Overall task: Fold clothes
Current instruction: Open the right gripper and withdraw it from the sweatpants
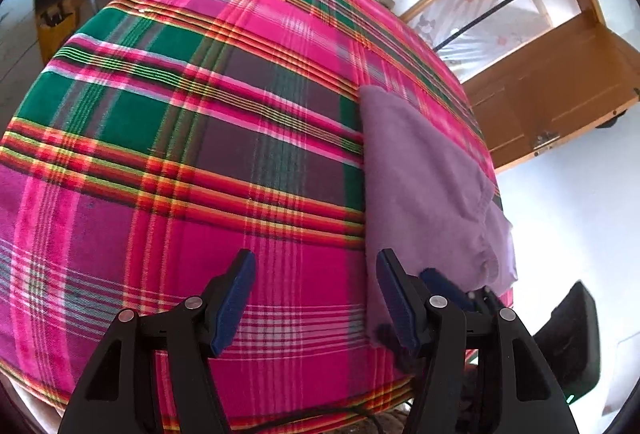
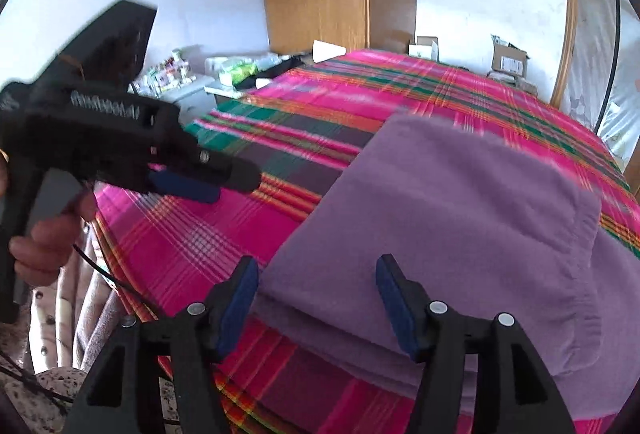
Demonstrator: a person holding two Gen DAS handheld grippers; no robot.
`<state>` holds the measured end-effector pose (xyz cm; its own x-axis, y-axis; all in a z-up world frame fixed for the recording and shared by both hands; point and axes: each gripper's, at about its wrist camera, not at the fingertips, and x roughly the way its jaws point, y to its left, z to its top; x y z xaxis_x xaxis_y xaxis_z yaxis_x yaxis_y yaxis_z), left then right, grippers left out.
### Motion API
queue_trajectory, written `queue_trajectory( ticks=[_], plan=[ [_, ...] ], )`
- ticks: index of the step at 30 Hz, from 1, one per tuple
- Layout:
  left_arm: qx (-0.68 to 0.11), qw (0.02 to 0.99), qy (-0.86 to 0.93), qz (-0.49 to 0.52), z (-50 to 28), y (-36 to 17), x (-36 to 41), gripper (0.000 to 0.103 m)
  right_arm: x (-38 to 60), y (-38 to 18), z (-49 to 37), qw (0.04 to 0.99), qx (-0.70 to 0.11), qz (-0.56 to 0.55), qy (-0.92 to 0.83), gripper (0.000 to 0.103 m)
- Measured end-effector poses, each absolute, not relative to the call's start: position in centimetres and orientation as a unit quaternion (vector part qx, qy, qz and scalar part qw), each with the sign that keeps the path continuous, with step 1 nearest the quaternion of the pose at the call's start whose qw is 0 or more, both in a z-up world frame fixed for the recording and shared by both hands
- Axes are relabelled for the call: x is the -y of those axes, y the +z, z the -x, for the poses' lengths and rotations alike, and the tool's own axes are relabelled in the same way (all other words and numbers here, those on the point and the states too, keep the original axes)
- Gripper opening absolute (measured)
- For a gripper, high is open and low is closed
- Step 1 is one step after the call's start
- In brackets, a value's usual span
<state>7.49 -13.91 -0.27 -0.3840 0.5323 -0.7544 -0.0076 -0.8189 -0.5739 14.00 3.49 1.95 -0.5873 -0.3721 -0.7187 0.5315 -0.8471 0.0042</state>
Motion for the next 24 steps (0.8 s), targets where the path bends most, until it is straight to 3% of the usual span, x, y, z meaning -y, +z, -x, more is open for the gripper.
queue_trajectory(
  ticks=[9,16,21,24],
  plan=[
    [0.249,0.193,0.785,0.534,-5.6,-0.1,12.0,0.064,-0.4,0.8,-16.6,0.196,-0.226,-0.321,-0.899,0.062],
    [0.249,0.203,0.78,0.537,-4.8,-0.1,11.4,0.064,-0.5,0.9,-16.1,0.187,-0.214,-0.327,-0.902,0.062],
    [0.255,0.201,0.775,0.542,-4.1,-0.3,11.0,0.064,-0.1,1.0,-16.2,0.187,-0.225,-0.324,-0.9,0.038],
    [0.259,0.204,0.771,0.544,-3.7,-0.4,10.8,0.064,-0.1,1.2,-16.2,0.186,-0.226,-0.323,-0.9,0.03]
  ],
)
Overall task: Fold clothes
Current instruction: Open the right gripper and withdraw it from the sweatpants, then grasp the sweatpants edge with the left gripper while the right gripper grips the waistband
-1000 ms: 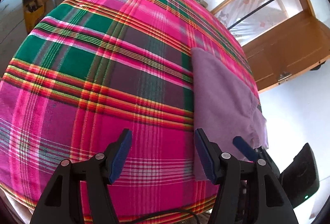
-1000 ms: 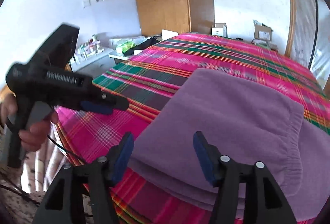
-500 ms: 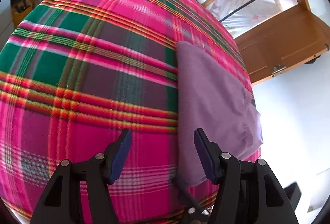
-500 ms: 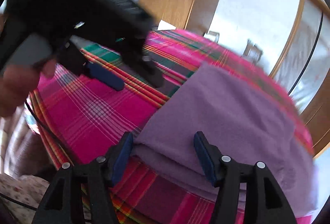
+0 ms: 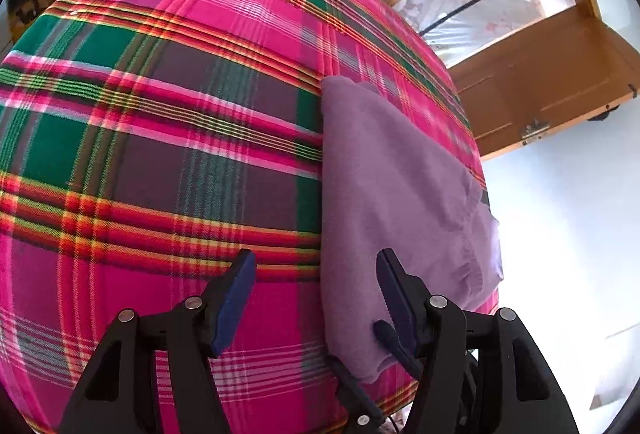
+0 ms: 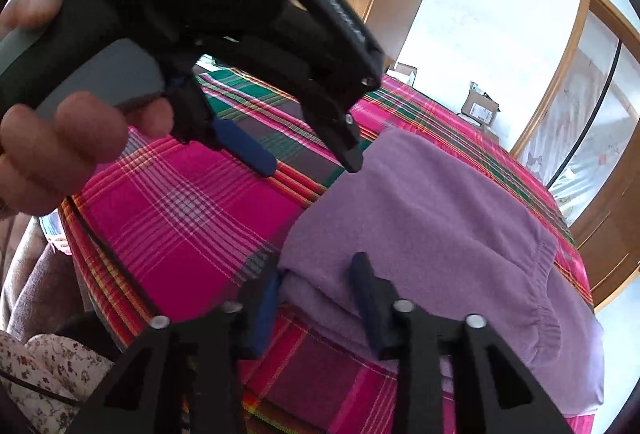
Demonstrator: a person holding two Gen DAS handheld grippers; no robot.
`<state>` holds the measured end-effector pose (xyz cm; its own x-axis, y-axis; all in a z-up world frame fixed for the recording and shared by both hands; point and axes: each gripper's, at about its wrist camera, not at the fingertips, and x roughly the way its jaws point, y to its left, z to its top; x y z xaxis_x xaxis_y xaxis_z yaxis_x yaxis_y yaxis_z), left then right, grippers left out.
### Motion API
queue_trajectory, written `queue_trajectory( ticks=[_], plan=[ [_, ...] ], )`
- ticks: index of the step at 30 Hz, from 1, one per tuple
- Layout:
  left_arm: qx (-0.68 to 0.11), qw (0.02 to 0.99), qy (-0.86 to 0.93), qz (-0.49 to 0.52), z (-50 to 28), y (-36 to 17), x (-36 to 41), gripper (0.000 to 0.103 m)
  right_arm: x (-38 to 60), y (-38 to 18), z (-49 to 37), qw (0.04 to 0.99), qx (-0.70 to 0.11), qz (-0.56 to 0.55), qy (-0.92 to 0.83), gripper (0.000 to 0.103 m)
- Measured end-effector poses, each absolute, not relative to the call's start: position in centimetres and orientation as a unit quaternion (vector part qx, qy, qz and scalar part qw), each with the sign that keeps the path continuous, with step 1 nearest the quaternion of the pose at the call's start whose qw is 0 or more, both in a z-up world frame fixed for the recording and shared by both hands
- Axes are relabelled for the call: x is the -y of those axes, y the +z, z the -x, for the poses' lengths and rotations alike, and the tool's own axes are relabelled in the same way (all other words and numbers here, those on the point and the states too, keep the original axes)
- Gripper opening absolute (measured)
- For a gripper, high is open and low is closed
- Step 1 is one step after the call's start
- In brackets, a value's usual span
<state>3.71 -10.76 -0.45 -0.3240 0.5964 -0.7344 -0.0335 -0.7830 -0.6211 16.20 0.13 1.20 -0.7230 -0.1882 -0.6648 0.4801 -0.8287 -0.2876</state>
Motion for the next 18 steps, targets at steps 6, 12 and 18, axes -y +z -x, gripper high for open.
queue_trajectory(
  ticks=[6,12,18],
  plan=[
    [0.265,0.211,0.765,0.548,-3.0,-0.7,10.4,0.064,-1.4,2.0,-15.3,0.187,-0.186,-0.326,-0.908,0.017],
    [0.285,0.242,0.744,0.555,-1.2,-0.9,8.9,0.064,-3.2,3.9,-15.2,0.204,-0.139,-0.305,-0.92,0.016],
    [0.308,0.271,0.719,0.561,1.1,-1.2,7.1,0.064,-4.9,4.8,-15.5,0.213,-0.106,-0.294,-0.926,0.016]
  ],
)
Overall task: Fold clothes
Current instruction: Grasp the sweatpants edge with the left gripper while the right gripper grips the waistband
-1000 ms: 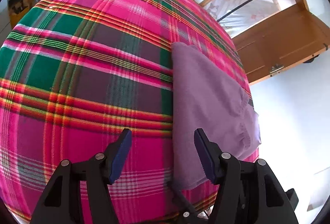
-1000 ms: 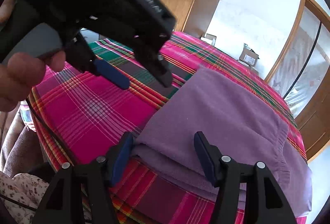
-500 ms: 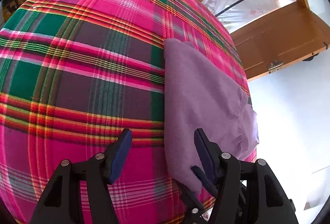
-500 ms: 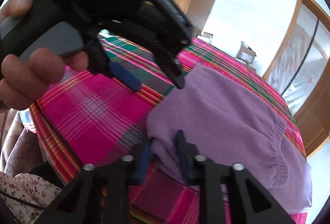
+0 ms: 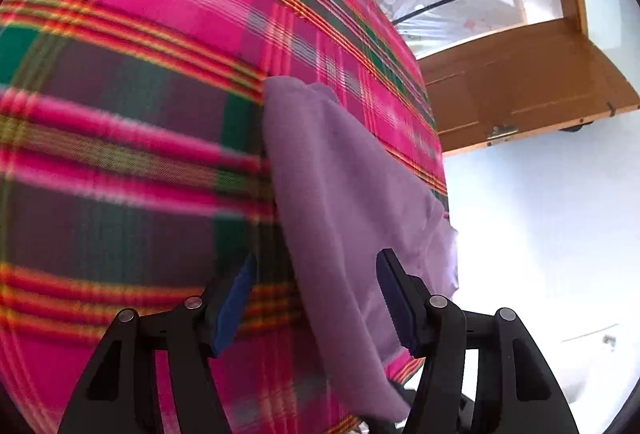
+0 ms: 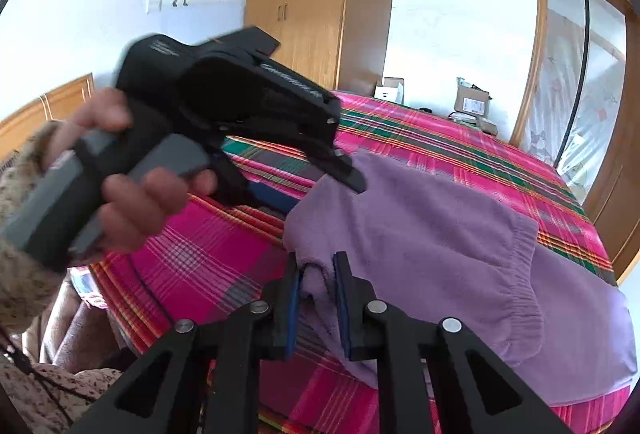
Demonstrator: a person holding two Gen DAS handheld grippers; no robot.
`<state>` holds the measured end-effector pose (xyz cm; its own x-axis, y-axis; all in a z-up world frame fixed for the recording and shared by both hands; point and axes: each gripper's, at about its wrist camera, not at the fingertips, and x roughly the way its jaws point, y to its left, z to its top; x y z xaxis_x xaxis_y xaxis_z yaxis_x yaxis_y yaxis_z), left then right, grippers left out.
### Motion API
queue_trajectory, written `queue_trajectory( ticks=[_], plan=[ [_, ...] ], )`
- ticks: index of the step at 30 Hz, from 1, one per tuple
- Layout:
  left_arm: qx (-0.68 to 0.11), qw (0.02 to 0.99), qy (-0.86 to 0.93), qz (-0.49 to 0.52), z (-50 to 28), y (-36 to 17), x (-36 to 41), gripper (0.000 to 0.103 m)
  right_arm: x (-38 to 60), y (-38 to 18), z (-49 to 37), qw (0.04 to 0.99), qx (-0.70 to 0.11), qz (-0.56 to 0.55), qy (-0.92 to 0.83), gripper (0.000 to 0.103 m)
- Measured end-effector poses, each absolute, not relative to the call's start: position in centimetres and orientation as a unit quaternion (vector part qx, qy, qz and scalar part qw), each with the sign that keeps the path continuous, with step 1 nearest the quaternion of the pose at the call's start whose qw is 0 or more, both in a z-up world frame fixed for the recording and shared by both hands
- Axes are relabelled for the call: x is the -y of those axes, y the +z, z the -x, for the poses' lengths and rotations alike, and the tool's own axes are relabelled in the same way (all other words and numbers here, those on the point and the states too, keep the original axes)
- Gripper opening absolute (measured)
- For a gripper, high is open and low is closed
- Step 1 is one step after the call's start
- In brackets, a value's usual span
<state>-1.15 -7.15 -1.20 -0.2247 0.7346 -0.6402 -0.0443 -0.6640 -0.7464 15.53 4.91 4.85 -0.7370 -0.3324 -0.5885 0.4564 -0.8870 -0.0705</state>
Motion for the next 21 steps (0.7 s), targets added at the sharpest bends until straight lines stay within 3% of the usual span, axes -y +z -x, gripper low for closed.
queue_trajectory(
  ticks=[11,14,16,20,21],
  plan=[
    [0.292,0.287,0.704,0.58,4.7,-1.3,4.2,0.063,-5.8,4.8,-14.7,0.228,-0.087,-0.306,-0.92,0.016],
    [0.286,0.286,0.705,0.583,5.0,-1.5,4.0,0.051,-5.8,4.8,-14.4,0.235,-0.083,-0.31,-0.917,0.016],
    [0.286,0.281,0.703,0.587,5.4,-1.8,4.0,0.036,-5.8,4.7,-14.1,0.239,-0.08,-0.313,-0.916,0.016],
    [0.291,0.278,0.698,0.592,5.5,-2.3,4.4,0.026,-5.8,4.6,-13.7,0.247,-0.074,-0.319,-0.912,0.016],
    [0.29,0.276,0.698,0.593,5.4,-2.3,4.5,0.019,-5.8,4.6,-13.8,0.248,-0.073,-0.321,-0.911,0.016]
  ],
)
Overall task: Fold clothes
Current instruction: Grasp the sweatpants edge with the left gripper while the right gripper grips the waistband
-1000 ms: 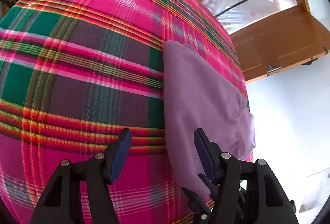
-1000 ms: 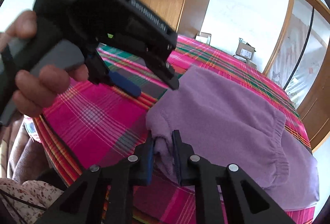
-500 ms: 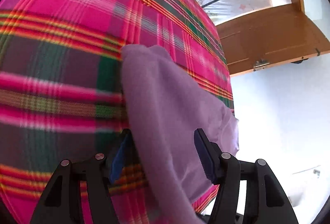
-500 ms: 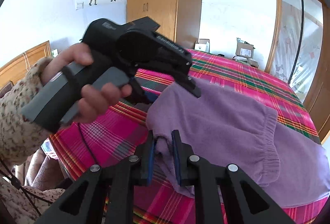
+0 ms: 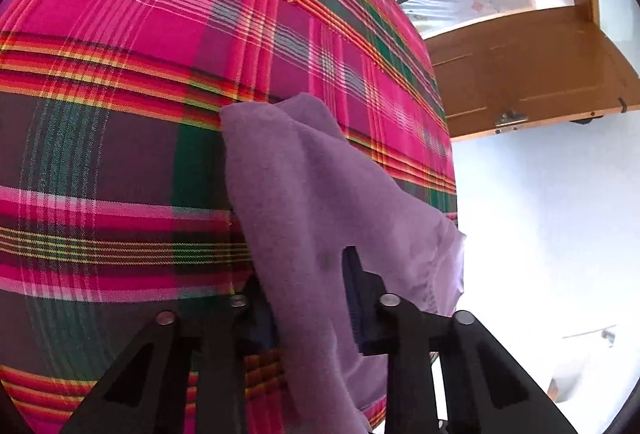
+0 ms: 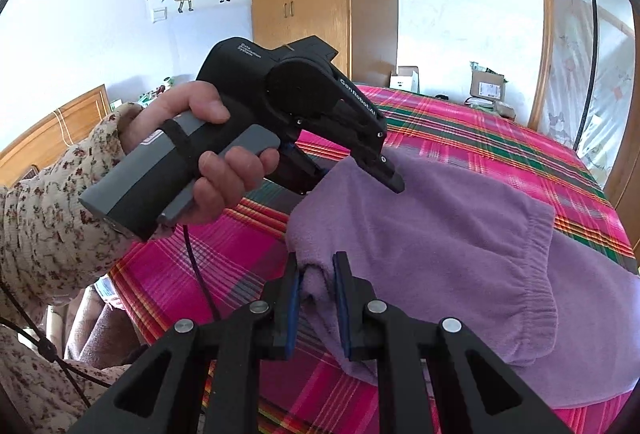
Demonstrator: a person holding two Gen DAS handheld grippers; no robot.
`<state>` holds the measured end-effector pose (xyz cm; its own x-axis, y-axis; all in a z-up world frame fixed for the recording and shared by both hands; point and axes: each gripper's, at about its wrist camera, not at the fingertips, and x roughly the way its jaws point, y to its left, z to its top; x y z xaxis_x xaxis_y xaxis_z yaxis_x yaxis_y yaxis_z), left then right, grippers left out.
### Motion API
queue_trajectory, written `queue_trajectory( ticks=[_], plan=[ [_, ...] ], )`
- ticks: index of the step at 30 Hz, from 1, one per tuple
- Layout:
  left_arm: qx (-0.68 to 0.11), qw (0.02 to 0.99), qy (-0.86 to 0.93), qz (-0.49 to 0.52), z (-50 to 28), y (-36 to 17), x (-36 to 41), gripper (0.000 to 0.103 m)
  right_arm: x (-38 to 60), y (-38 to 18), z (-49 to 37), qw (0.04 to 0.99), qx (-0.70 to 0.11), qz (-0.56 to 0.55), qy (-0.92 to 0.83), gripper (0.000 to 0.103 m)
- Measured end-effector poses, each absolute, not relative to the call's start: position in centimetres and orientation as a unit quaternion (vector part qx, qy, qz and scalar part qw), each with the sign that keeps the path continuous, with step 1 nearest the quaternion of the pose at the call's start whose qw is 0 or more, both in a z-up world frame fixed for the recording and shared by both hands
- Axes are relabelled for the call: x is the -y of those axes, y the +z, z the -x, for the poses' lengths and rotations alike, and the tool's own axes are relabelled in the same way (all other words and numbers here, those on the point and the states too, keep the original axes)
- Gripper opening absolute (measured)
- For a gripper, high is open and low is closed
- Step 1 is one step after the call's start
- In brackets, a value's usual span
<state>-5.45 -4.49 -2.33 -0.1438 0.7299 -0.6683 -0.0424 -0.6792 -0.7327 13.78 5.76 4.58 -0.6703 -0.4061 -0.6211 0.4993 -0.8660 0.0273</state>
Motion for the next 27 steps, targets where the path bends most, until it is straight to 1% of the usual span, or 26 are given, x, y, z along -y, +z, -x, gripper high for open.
queue_trajectory(
  ticks=[1,6,12,19,27],
  plan=[
    [0.294,0.276,0.697,0.593,5.5,-2.4,4.7,0.014,-5.7,4.6,-13.8,0.25,-0.07,-0.323,-0.91,0.016],
    [0.317,0.275,0.686,0.594,5.7,-2.8,5.5,0.011,-5.3,4.7,-13.6,0.256,-0.062,-0.332,-0.906,0.016],
    [0.343,0.281,0.676,0.589,5.9,-2.7,6.6,0.01,-4.1,5.3,-14.4,0.265,-0.068,-0.328,-0.904,0.014],
    [0.354,0.291,0.681,0.571,6.3,-1.6,8.3,0.01,-3.0,5.8,-13.8,0.273,-0.066,-0.326,-0.903,0.014],
    [0.357,0.286,0.693,0.557,6.5,-1.0,11.2,0.01,-0.6,5.7,-14.4,0.307,-0.073,-0.328,-0.89,0.014]
  ],
)
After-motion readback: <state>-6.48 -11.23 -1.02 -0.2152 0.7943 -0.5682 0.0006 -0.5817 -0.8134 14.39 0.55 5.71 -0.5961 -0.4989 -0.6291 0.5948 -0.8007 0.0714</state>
